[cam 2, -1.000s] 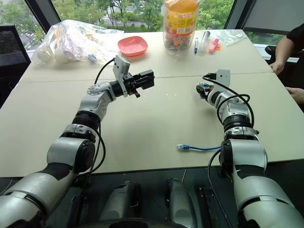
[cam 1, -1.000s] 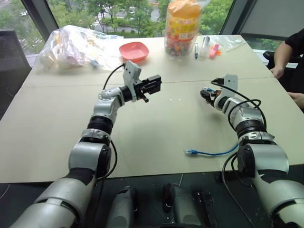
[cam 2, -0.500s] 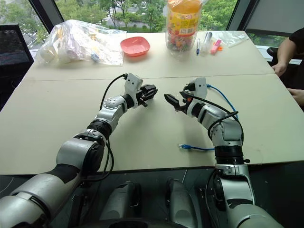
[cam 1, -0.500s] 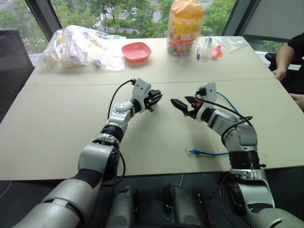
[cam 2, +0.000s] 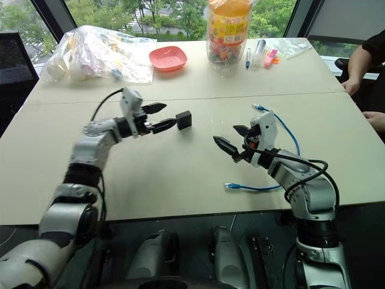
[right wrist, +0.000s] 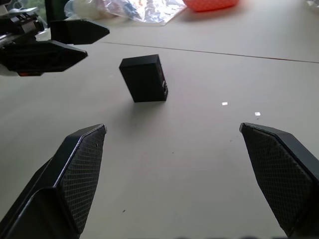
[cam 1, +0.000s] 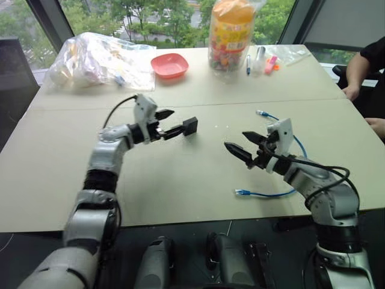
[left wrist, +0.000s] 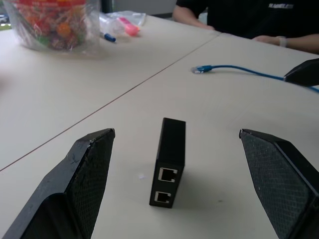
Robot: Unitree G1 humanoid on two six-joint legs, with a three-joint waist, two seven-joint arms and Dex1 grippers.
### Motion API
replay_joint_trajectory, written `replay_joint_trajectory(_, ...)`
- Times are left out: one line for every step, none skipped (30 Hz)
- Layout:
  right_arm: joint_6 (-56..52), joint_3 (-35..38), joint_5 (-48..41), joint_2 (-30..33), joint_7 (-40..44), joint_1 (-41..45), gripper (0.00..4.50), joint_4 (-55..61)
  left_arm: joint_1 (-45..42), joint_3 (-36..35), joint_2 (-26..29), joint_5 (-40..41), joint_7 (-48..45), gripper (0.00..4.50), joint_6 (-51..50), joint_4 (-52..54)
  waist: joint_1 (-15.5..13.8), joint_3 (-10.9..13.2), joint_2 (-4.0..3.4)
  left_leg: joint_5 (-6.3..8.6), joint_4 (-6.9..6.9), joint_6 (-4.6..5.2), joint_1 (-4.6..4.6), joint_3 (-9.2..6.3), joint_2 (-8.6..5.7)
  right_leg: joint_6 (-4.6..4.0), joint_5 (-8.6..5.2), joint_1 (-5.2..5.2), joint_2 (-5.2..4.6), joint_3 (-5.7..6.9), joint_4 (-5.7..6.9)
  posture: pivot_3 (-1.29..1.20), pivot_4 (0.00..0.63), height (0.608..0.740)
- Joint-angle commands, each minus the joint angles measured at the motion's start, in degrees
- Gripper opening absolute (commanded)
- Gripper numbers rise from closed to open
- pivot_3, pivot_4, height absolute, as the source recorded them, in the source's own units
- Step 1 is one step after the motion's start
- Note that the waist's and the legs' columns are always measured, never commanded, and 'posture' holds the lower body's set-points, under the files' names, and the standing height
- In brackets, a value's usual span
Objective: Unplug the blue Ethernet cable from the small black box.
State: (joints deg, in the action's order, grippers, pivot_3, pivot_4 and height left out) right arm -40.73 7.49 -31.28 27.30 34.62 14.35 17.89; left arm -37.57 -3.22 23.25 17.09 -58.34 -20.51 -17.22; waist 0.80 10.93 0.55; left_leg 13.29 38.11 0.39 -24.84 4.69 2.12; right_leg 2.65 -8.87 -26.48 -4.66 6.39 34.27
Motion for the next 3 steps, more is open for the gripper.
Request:
replay_joint_trajectory(1.0,0.4,-1.3,1.9,2.0,-3.1,4.50,5.5,8.5,-1.2,4.3,7.2,0.6,4.15,-14.3,17.9,-0.2,0.0,0.00,0.00,0.01,0.00,0.03,0.00,0.00,-0.04,-0.02,0.03,-0.01,0.00,0.00,0.00,0.150,0.740)
replay_joint_trajectory(1.2,0.2,-1.3,2.3,2.4,-4.2,4.50,6.0,11.3,-2.1,5.3,9.1,1.4,4.15,-17.4,21.2,-0.3,0.0,0.00,0.01,0.03,-0.01,0.05,-0.02,-0.01,-0.19,-0.13,0.08,-0.02,0.00,-0.03,0.00,0.150,0.740)
replay_joint_trajectory(1.5,0.1,-1.2,2.6,2.7,-5.0,4.50,6.4,13.4,-2.6,5.9,10.0,2.6,4.15,-19.2,23.7,-0.3,0.0,0.00,0.01,0.04,-0.03,0.07,-0.04,-0.01,-0.22,-0.16,0.13,-0.02,0.00,-0.07,0.00,0.150,0.740)
